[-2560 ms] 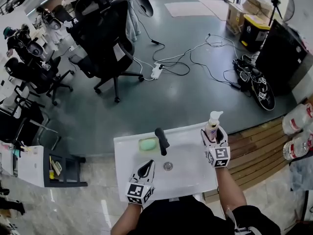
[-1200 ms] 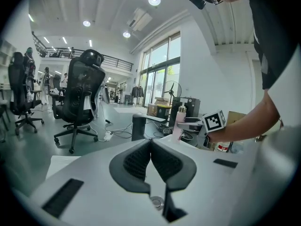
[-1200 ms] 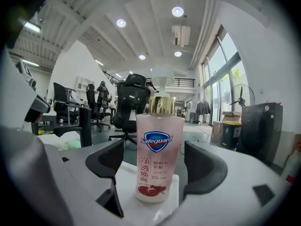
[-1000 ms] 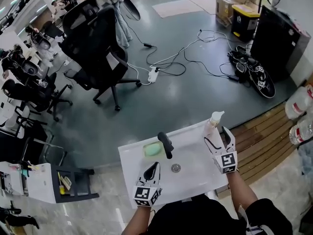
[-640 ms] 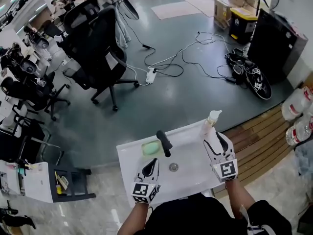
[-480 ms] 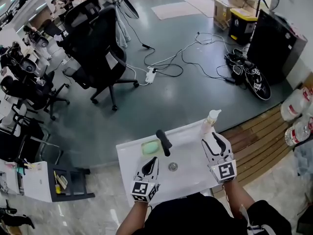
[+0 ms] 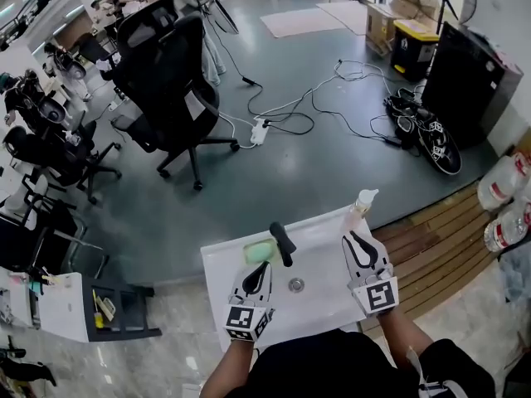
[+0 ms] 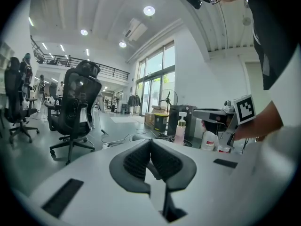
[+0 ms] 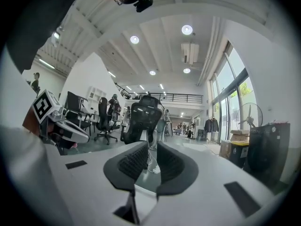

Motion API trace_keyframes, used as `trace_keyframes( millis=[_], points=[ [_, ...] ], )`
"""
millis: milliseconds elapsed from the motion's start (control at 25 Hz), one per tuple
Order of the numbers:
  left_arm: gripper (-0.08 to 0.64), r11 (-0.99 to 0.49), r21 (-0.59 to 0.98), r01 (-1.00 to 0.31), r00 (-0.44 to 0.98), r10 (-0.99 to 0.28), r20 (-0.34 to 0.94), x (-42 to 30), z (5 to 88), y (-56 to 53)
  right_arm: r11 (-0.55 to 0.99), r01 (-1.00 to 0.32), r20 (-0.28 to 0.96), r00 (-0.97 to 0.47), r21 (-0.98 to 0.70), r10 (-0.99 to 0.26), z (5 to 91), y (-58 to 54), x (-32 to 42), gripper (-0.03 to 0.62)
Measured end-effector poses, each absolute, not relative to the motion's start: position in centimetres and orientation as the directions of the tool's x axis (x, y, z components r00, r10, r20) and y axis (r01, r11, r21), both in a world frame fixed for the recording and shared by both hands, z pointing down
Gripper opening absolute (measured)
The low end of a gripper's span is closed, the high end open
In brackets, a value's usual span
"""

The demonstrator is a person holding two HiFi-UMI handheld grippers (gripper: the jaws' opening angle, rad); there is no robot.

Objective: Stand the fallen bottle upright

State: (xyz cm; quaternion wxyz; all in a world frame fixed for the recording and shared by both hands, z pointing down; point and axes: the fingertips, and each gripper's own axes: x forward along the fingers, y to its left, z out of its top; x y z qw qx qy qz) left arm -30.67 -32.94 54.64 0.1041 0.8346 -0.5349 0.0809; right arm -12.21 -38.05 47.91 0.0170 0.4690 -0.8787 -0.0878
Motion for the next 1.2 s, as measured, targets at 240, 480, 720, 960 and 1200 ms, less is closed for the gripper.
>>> trace_keyframes(
  millis=[240, 480, 720, 960, 1200],
  points=[
    [0.018, -0.405, 0.082, -0.911, 0.413, -0.880, 0.234, -30.7, 54.4, -32.9, 0.542, -0.823, -0.064, -0.558, 0.170, -0.827, 47.4, -37.7, -12.6, 0.038],
    [0.018, -0.390, 0.069, -0.918, 0.395, -0.886, 0.243, -31.7, 54.6, -32.4, 0.534, -0.828, -0.036, -0.547, 0.170, -0.837, 47.7, -38.0, -12.2, 0.014],
    [0.018, -0.376, 0.069, -0.924, 0.381, -0.894, 0.237, -32.3, 54.2, -32.1, 0.532, -0.825, -0.031, -0.546, 0.189, -0.837, 47.1, -38.0, -12.4, 0.011],
    [0.018, -0.378, 0.057, -0.924, 0.381, -0.899, 0.216, -32.6, 53.0, -32.4, 0.541, -0.823, -0.055, -0.557, 0.172, -0.829, 45.5, -37.8, -13.6, 0.011],
    [0.018, -0.386, 0.052, -0.921, 0.387, -0.898, 0.210, -32.3, 52.8, -32.2, 0.531, -0.825, -0.046, -0.548, 0.195, -0.835, 45.4, -38.0, -13.2, 0.011]
  ],
)
